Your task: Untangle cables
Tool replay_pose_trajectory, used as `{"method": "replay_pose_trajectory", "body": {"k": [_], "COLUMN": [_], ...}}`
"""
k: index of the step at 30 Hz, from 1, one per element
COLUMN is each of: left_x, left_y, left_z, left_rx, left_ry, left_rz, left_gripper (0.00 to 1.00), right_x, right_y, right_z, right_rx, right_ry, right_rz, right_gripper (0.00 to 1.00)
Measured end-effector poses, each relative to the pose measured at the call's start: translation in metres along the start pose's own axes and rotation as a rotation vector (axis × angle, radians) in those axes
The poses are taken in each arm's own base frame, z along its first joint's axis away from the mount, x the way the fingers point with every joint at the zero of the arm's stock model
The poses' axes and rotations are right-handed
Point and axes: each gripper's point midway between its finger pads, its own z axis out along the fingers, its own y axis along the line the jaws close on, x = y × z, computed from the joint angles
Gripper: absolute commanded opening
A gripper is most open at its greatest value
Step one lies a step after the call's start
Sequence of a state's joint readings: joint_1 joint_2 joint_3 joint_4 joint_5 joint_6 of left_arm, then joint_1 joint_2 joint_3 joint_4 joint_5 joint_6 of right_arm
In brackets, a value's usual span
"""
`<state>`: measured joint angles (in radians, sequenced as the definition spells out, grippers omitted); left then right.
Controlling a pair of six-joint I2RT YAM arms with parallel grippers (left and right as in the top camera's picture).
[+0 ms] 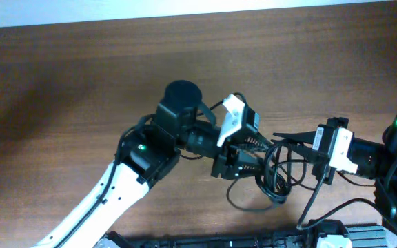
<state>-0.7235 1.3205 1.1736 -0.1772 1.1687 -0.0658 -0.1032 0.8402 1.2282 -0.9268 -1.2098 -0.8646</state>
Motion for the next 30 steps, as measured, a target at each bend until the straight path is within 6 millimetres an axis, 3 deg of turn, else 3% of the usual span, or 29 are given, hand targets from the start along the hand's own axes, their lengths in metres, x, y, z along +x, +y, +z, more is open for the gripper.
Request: {"method": "replay_pose_trajectory", "body": {"k": [7,17,22,30], "left_x": [0.005,0.02,0.022,0.021], "left_y": [0.011,0.024,0.026,0.023], "left_z": [0.003,0.0,0.0,0.004], "left_rx": [-0.07,-0.156,-0.17,-0.16], "left_ry": [0.016,0.059,0.062,0.062], "left_rz": [-0.011,-0.089,-0.093,-0.071], "left_gripper": [0.39,0.4,0.35,0.37], "right_x": [0.002,0.002,-0.001,-0.008], "right_y": [-0.003,-0.009,-0.012,-0.014], "right_z": [0.001,0.002,0.002,0.001], "right_rx": [0.005,0.018,0.026,0.024], "right_ry": [0.005,0.007,-0.001,-0.026], "right_rz": [-0.005,-0.028,-0.058,-0.101], "right_gripper": [0.05,0.05,0.05,0.05]}}
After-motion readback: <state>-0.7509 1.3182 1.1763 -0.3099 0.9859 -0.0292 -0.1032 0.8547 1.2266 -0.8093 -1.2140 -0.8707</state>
